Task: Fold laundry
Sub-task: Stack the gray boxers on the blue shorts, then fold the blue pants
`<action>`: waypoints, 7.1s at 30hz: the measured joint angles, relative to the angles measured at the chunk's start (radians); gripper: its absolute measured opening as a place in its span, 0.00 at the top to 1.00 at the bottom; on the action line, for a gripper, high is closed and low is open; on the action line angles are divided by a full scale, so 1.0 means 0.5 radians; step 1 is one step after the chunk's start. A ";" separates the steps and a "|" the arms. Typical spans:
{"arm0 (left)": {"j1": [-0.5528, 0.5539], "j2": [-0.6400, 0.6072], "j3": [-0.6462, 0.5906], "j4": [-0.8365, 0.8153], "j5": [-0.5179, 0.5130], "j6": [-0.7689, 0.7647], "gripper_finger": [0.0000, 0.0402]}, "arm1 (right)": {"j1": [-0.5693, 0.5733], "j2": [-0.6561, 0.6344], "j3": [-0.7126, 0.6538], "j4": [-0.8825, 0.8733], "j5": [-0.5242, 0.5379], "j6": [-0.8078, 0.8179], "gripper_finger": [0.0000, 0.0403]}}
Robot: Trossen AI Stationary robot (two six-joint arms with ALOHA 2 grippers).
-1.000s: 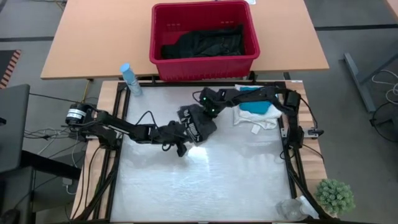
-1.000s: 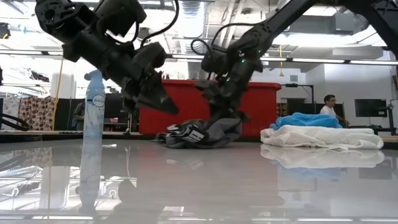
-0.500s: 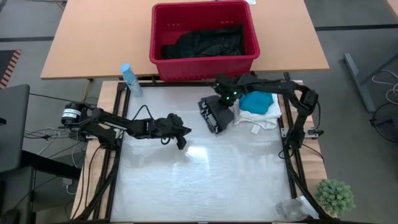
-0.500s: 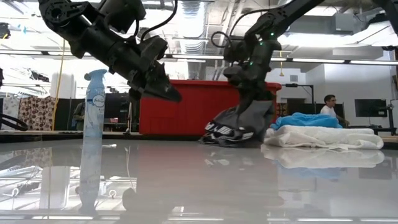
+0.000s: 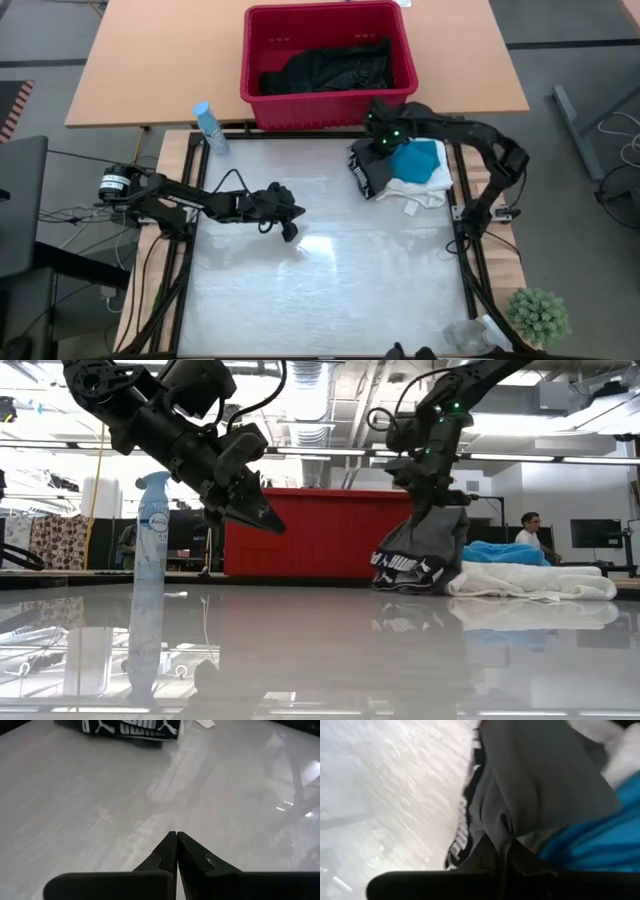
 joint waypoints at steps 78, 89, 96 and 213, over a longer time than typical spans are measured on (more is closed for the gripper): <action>0.150 0.000 0.002 -0.028 0.068 -0.013 1.00 | -0.645 -0.328 -0.154 -0.502 0.728 0.203 0.42; 0.149 0.000 0.002 -0.029 0.064 0.038 1.00 | -0.493 -0.474 -0.002 -0.382 0.813 0.177 0.45; 0.161 0.000 0.002 -0.034 0.055 0.029 1.00 | -0.197 -0.807 -0.266 0.205 1.245 0.455 0.66; 1.545 0.210 1.359 -0.801 0.223 0.338 0.79 | -0.493 1.448 1.990 0.779 1.261 -1.945 0.40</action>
